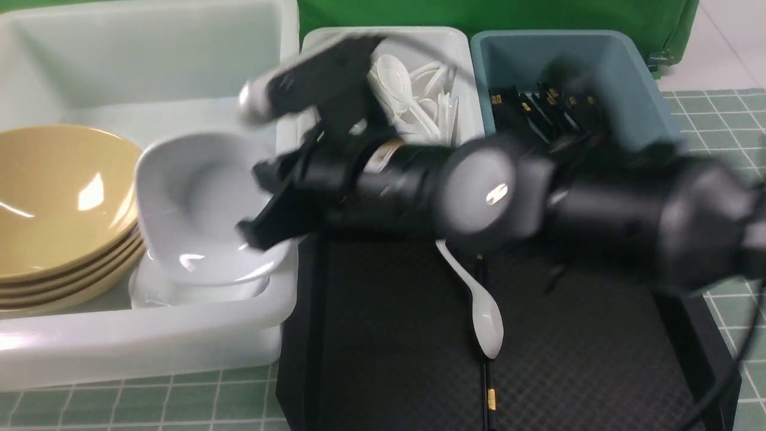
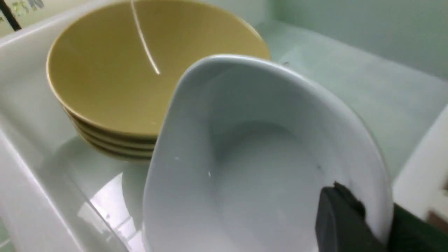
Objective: On blue table put chopsticks spoon bowls plates into blue grey white boxes.
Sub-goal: 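Place the white bowl into the white bin on top of the stacked bowls with the right gripper, then reach down and grasp the white spoon resting in the bowl with the right gripper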
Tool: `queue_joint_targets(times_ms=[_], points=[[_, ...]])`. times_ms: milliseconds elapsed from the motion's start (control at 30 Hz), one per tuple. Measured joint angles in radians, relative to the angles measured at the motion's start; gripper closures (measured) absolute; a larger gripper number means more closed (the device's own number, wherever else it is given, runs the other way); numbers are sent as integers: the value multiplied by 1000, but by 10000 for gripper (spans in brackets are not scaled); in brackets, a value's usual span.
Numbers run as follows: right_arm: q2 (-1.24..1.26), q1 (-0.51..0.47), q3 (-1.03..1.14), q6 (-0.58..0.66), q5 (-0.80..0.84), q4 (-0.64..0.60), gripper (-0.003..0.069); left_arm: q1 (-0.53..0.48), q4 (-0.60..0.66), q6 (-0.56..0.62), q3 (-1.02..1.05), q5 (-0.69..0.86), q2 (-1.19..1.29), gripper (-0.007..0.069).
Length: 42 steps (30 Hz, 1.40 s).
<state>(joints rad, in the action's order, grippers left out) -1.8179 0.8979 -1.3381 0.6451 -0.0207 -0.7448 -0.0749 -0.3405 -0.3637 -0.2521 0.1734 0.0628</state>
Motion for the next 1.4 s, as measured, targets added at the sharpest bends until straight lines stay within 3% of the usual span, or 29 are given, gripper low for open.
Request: queue_joint_targets(times_ms=[167,267,300,333,433,533,600,700,733,767,833,1000,1233,1400], points=[[-95,18,-51,40,-12,-1,536,0,0,0,0,0,0,622],[-104,16,-63,40,-10,-1,455,0,0,0,0,0,0,622],[-100,11,-73,42,0,-1,375,0,0,0,0,0,0,622],[-92,6,-75,47,12,0,341,0,0,0,0,1,0,622],[-46,-29,-80,124,111,7,251,0,0,0,0,5,0,622],[26,-95,-84,157,279,40,228,0,0,0,0,8,0,622],[91,-199,-88,59,467,130,235,0,-4,0,0,8,0,622],[138,-335,-87,-195,694,310,267,0,-8,0,0,5,0,622],[139,-344,-85,-195,708,323,267,0,-8,0,0,4,0,622],[142,-400,-61,-299,794,406,286,0,-8,0,0,1,0,622],[129,-461,23,-366,865,478,306,0,-9,0,0,0,0,622],[98,-475,174,-390,844,463,316,0,-10,0,0,0,0,622],[72,-383,248,-439,586,432,298,0,-23,4,26,-27,0,622],[25,-347,248,-440,490,429,265,0,-26,5,40,-54,0,622]])
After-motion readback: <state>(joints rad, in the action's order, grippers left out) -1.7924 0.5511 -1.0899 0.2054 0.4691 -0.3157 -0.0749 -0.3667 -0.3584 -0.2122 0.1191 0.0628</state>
